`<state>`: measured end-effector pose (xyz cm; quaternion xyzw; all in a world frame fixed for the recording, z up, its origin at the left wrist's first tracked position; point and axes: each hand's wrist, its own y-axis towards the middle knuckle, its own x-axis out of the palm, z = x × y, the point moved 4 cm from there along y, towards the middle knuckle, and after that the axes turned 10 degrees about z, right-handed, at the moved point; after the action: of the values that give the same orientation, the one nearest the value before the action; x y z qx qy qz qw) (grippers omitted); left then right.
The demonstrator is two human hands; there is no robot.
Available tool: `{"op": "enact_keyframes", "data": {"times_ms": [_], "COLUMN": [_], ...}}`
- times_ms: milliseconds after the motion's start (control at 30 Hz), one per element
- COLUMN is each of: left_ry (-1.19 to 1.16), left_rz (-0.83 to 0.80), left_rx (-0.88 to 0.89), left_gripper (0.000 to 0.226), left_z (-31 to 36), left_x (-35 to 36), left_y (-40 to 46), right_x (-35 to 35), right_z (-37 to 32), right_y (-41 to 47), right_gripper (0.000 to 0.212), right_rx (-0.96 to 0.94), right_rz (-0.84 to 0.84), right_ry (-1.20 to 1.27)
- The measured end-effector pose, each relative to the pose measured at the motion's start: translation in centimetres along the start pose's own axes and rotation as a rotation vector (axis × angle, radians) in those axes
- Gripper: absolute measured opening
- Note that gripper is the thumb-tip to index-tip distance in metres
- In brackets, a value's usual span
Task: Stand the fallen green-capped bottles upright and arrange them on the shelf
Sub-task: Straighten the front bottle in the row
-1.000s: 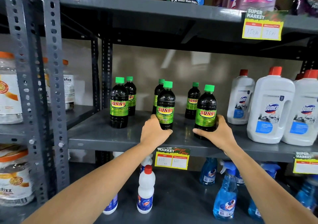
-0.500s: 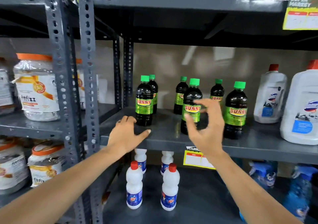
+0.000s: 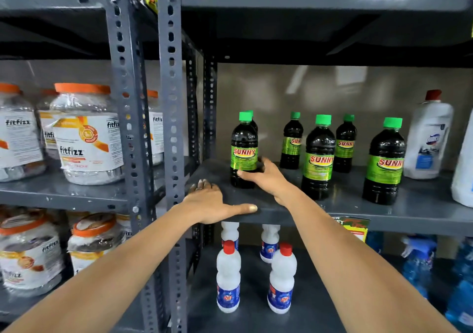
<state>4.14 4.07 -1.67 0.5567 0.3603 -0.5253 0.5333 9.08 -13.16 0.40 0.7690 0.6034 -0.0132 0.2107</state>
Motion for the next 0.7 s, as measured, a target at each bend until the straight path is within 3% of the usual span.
{"op": "enact_keyframes", "data": {"times_ms": [67, 300, 533, 700], "left_ry": [0.010, -0.004, 0.037, 0.030], "left_rz": [0.007, 0.117, 0.105, 0.119], "left_rx": [0.029, 0.088, 0.031, 0.045], "left_gripper": [0.152, 0.148, 0.158, 0.158], "left_z": [0.0, 0.2, -0.1, -0.1], "left_x": [0.0, 0.5, 0.9, 0.9], "left_y": [0.0, 0.3, 0.6, 0.8], "right_x": [0.5, 0.1, 0.1, 0.1], "right_z": [0.0, -0.1, -0.8, -0.7], "right_y": [0.1, -0.5, -1.4, -1.3], "right_gripper": [0.062, 0.040, 0.050, 0.045], "right_rx": [-0.049, -0.054, -0.042, -0.036], "right_rz": [0.002, 0.004, -0.067, -0.089], "right_ry": [-0.042, 0.032, 0.084, 0.092]}}
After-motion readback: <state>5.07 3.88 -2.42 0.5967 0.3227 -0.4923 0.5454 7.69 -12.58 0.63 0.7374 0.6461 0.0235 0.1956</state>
